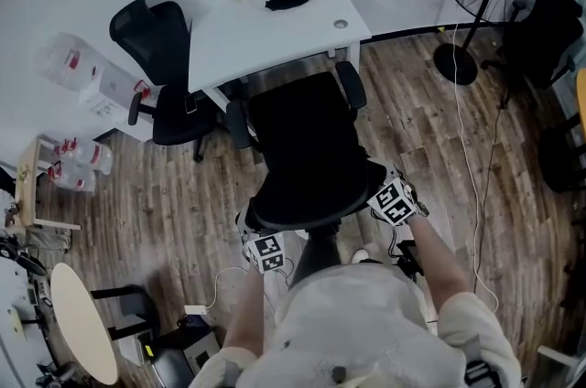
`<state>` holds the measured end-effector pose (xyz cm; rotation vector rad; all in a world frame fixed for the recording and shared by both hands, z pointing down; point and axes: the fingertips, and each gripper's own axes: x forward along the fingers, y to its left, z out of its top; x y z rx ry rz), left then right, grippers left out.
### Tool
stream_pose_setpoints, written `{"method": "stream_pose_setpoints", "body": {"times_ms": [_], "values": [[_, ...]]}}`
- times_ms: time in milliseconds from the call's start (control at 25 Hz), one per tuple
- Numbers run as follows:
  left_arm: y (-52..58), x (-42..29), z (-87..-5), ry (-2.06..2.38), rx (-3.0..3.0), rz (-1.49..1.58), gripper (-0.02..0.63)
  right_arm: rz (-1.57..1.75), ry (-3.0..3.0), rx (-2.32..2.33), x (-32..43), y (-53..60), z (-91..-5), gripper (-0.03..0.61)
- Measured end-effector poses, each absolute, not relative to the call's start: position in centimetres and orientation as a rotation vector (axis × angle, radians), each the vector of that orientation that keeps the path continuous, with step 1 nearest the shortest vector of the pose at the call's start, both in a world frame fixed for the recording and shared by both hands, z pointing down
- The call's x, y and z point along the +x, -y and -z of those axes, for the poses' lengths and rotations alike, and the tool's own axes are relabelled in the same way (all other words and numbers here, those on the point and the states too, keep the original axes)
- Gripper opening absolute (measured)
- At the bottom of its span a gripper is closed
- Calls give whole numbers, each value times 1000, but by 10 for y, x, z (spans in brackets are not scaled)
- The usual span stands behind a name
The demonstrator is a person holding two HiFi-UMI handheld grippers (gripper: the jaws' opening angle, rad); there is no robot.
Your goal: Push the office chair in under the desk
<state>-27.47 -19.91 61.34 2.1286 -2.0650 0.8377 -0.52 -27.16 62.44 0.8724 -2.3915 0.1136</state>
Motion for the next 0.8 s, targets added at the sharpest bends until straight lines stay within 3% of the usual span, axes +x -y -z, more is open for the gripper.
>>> {"method": "stream_pose_setpoints", "body": {"times_ms": [800], "values": [[227,-290,-610,2059,2119,-837,233,-124,2383,877,-21,301,-626,272]]}}
